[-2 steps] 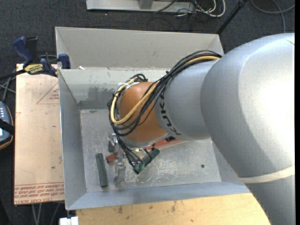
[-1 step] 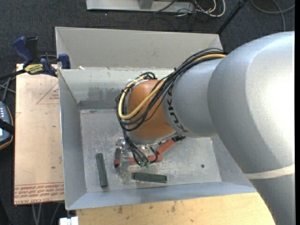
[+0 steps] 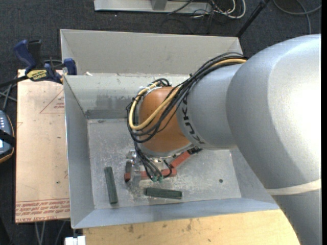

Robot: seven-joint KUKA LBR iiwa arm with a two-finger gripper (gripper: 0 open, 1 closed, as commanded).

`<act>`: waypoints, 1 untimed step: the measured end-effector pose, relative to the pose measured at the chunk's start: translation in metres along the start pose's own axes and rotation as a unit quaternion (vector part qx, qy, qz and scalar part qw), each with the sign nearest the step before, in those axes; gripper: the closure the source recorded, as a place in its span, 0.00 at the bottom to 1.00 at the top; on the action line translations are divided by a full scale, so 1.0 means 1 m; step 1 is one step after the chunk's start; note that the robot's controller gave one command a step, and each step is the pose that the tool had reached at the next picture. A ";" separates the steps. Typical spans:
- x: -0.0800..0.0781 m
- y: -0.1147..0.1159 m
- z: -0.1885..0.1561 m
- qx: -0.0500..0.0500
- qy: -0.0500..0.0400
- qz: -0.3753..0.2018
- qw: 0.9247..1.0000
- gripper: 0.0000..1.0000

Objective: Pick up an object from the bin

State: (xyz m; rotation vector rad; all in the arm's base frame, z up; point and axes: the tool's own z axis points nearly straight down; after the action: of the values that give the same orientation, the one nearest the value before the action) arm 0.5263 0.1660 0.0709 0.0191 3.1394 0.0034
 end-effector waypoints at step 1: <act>0.001 0.000 -0.003 0.000 0.001 0.000 1.000 1.00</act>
Offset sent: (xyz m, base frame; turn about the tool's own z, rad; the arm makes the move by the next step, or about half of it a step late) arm 0.0000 -0.0001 0.0048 0.0000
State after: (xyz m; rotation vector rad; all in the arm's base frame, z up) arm 0.5255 0.1658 0.0738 0.0196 3.1421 0.0022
